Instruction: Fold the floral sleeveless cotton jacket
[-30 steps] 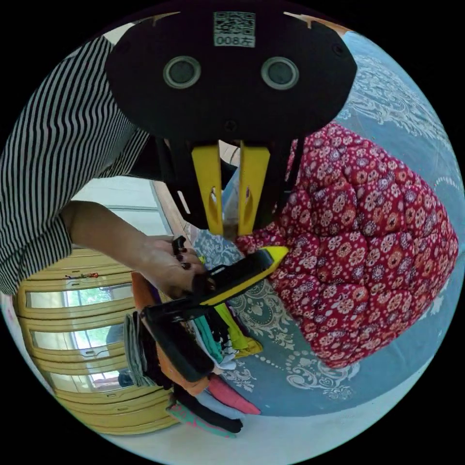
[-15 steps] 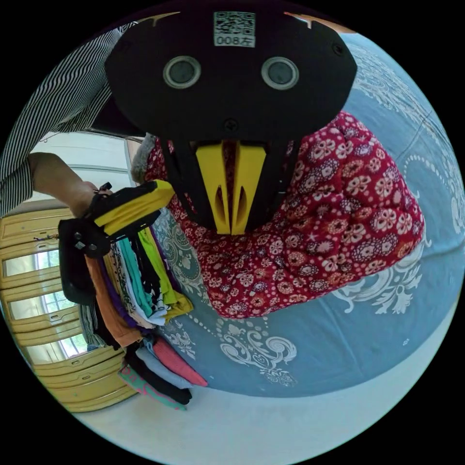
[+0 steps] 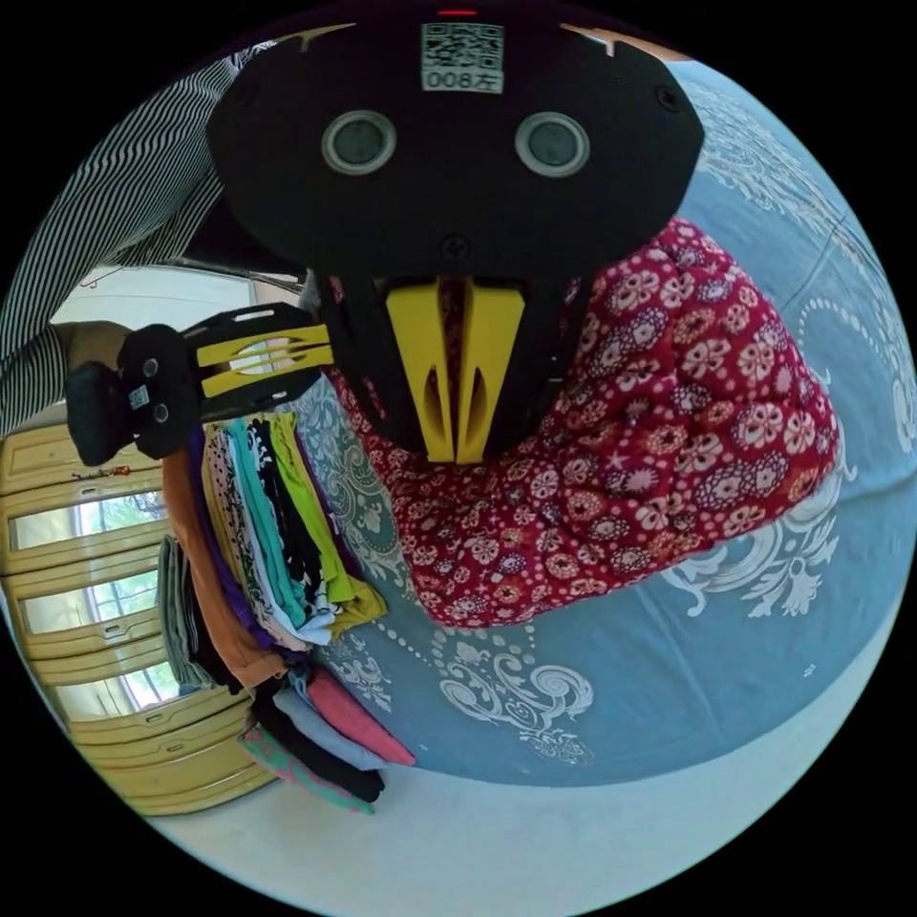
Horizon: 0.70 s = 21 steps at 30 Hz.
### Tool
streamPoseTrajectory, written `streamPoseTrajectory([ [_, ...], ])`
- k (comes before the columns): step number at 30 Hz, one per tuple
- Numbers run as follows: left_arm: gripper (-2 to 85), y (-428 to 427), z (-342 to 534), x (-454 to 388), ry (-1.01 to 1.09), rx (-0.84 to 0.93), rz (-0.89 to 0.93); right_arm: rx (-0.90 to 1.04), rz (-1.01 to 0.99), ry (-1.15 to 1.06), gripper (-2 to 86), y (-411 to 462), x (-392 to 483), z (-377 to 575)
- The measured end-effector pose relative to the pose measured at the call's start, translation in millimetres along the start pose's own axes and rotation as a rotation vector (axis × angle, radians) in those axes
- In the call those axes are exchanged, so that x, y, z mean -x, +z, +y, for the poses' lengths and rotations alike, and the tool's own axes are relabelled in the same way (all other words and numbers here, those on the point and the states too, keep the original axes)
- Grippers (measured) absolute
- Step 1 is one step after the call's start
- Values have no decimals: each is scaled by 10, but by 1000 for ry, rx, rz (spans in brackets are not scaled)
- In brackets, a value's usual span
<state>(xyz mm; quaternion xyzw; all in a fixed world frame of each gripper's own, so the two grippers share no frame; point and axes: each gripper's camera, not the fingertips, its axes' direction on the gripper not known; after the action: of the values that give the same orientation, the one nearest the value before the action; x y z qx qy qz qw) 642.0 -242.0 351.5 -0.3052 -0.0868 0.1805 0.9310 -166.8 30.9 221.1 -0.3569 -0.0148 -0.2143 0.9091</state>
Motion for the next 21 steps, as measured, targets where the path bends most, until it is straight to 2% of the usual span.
streamPoseTrajectory([
  [4, 3, -338, 75, 30, 32, -127, 37, -16, -18, 9, 3, -3, 19, 95],
  [7, 3, -117, 5, 202, 35, -18, -69, -37, -18, 18, 3, 11, -3, 171],
  [10, 5, -31, -17, 530, -34, 17, 72, -71, -27, 28, 2, -12, -80, 298],
  [13, 9, -258, 96, 671, -19, -28, 152, -102, -109, 73, 2, -60, -241, 434],
  [17, 32, -694, 528, 941, -47, -175, 263, -153, -258, 176, 3, -114, -566, 655],
  [19, 62, -860, 792, 1077, -97, -230, 252, -182, -330, 218, 4, -145, -718, 765],
  [21, 110, -928, 1169, 1296, -234, -214, 184, -210, -391, 254, 7, -190, -863, 883],
])
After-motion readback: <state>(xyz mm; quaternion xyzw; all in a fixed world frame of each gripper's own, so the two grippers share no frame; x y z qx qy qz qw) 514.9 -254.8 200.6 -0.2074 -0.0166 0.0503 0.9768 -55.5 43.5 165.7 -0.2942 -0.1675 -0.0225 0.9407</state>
